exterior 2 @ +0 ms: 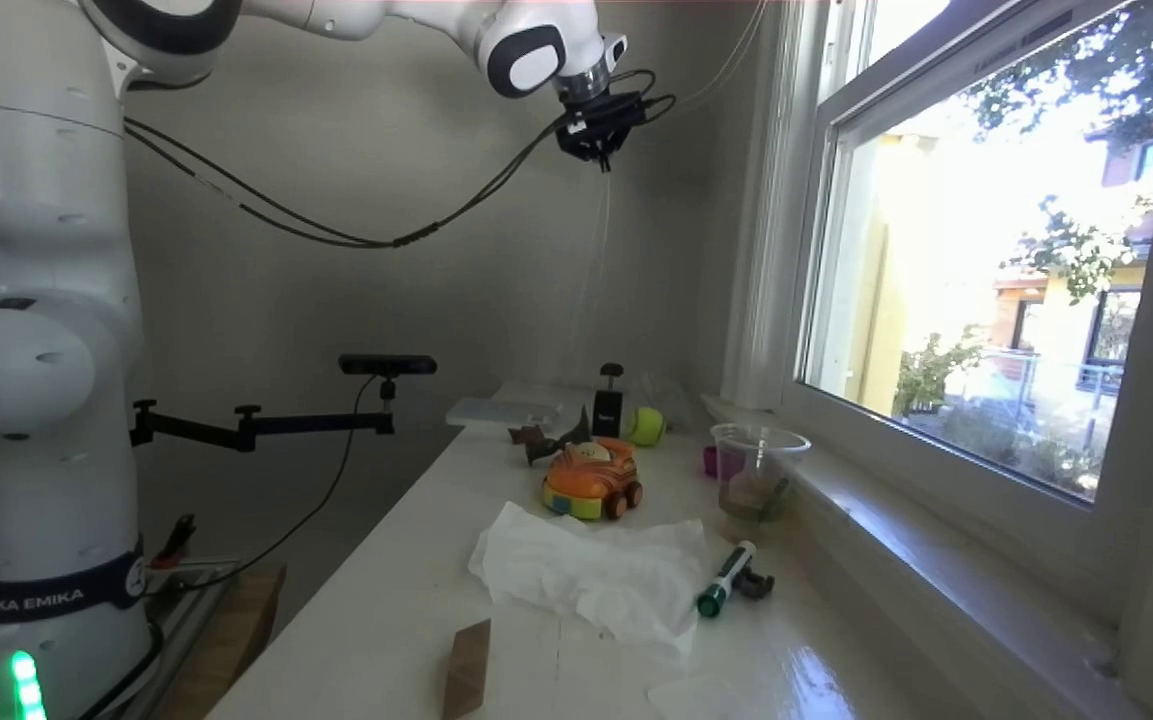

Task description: Pull the curtain cord

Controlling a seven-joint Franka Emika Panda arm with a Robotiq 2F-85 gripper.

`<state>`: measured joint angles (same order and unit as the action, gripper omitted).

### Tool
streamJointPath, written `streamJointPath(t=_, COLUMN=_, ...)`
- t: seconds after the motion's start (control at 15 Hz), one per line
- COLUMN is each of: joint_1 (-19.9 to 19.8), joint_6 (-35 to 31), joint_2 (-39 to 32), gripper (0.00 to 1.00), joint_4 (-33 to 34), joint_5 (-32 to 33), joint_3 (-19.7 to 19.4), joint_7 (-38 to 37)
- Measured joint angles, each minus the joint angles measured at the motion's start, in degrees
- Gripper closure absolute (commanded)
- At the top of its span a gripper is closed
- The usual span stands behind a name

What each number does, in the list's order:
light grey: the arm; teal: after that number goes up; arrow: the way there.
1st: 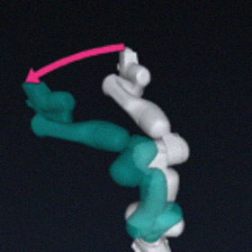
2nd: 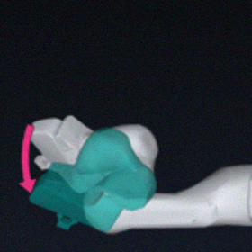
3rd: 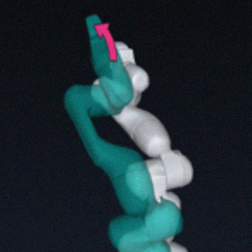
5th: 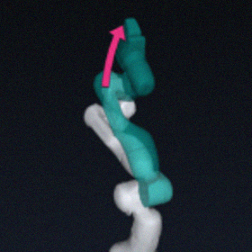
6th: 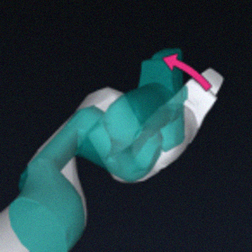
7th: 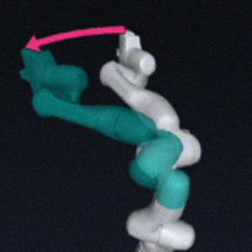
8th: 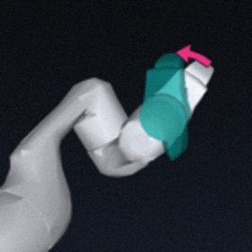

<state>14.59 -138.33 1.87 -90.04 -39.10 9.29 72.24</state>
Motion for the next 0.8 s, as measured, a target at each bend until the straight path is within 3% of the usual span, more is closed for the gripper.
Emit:
streamJointPath(t=0.27, joint_1=0.0, joint_6=3.3, joint_2=3.1, gripper=1.0, joint_4=-9.1, joint_5=0.0, joint_3=0.3, joint_7=0.0)
streamJointPath(t=0.8, joint_1=-2.7, joint_6=3.5, joint_2=11.5, gripper=1.0, joint_4=-23.9, joint_5=1.5, joint_3=-2.1, joint_7=-2.5)
